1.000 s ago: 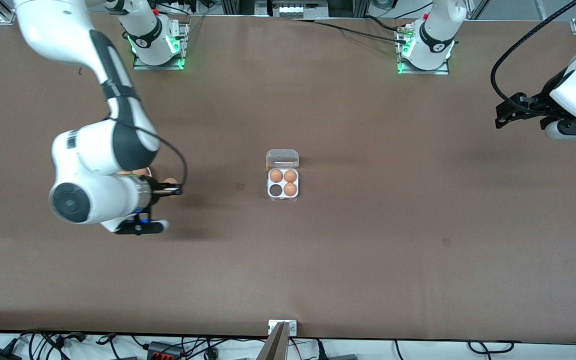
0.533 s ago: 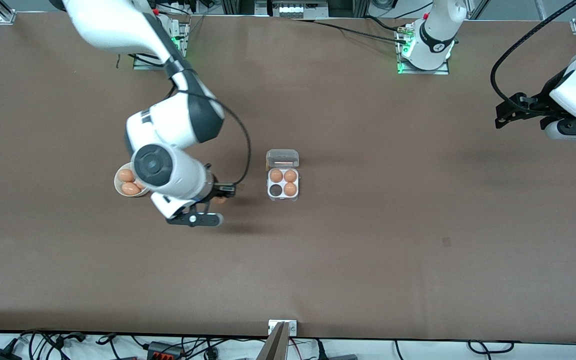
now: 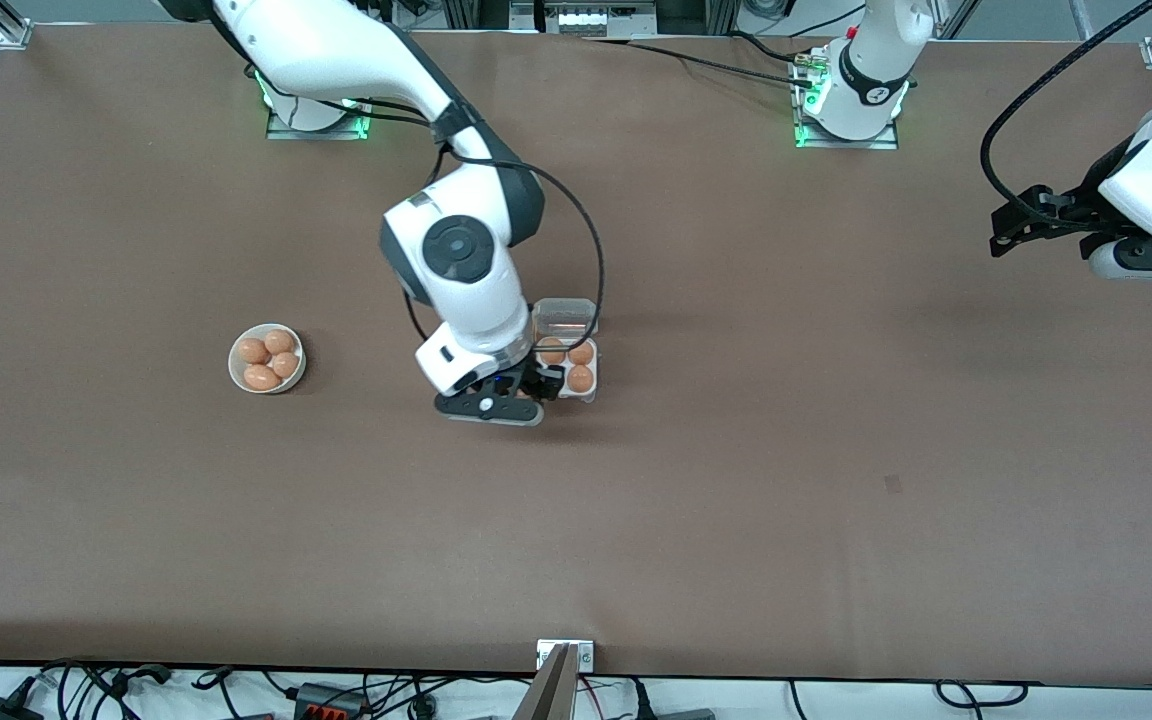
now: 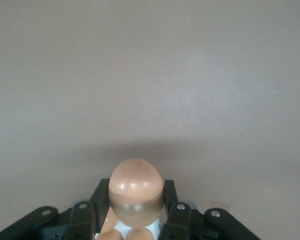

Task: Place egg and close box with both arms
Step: 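Carry the egg with the right gripper over the egg box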

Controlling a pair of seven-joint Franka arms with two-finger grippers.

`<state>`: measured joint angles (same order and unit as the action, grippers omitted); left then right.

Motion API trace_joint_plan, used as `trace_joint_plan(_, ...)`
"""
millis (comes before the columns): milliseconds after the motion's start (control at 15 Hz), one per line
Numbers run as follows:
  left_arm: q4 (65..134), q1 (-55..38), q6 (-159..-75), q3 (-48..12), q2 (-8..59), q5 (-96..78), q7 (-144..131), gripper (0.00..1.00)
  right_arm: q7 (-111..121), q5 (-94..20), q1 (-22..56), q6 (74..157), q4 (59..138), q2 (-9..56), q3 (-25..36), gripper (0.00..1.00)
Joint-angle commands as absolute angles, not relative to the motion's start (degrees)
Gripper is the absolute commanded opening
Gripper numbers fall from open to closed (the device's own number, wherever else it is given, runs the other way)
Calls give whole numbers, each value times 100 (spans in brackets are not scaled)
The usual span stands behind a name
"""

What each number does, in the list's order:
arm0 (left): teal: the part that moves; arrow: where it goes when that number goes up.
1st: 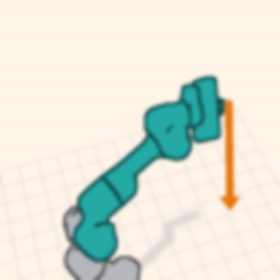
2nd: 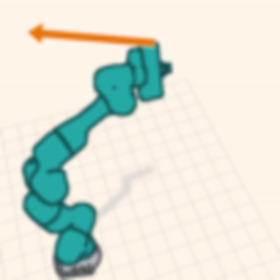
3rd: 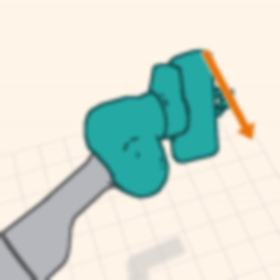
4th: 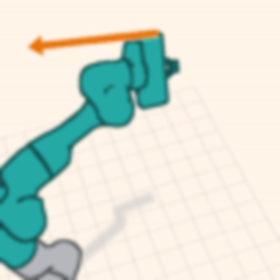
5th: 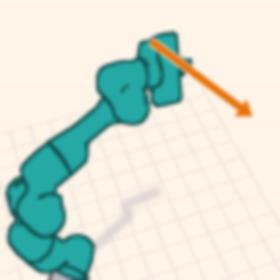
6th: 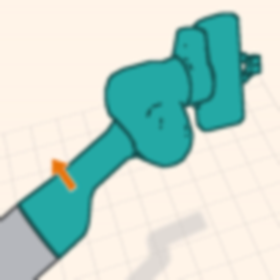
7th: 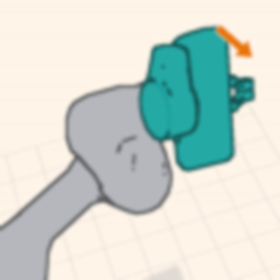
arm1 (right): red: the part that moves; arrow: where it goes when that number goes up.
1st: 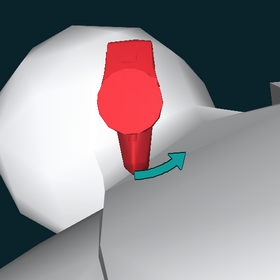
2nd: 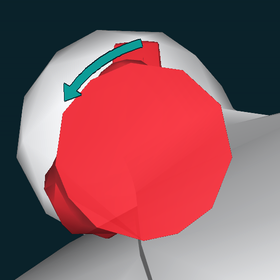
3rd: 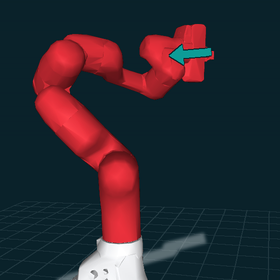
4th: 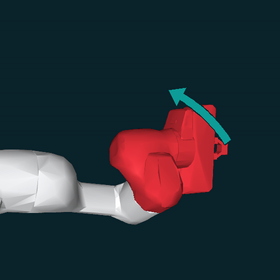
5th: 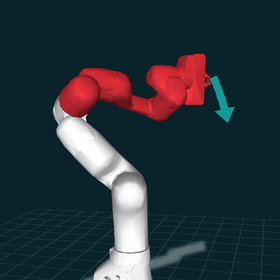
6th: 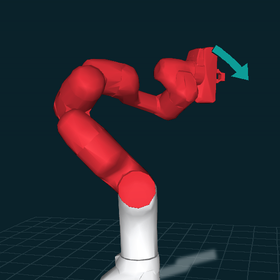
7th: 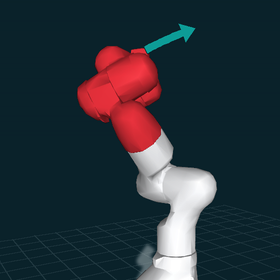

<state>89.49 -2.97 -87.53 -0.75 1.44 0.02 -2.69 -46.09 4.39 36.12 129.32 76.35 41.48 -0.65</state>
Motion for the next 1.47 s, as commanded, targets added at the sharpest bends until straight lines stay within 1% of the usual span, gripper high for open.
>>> trace_joint_plan(0,8780,-299,-8640,-79,229,-53,-229,100,-4816,571,3665,13402,8024,3999,17,8)
trace_joint_plan(267,8780,-290,-8640,-79,229,-53,-220,100,-4729,589,3648,13579,8077,3999,9,7)
trace_joint_plan(400,8780,-299,-8640,-79,220,-53,-220,100,-4370,580,3586,13588,8068,3999,9,6)
trace_joint_plan(600,8780,-290,-8640,-79,228,-53,-220,100,-3851,518,3560,13833,8182,3990,0,6)
trace_joint_plan(667,8780,-290,-8640,-79,229,-53,-220,100,-3676,492,3542,14078,8331,3947,-17,6)
trace_joint_plan(867,8780,-290,-8640,-79,229,-53,-211,100,-3438,483,3525,14982,9094,3675,-96,6)
trace_joint_plan(1067,8780,-290,-8640,-79,229,-53,-220,100,-3130,422,3270,15905,9640,3472,-552,6)
trace_joint_plan(1133,8780,-290,-8640,-79,229,-53,-211,100,-3042,422,3200,16100,9781,3419,-693,6)
trace_joint_plan(1267,8780,-290,-8640,-79,229,-53,-220,100,-2762,431,2990,16390,10106,3271,-1001,6)
trace_joint_plan(1400,8789,-272,-8631,-79,220,-53,-211,100,-2174,422,2665,16400,10457,3060,-1299,6)
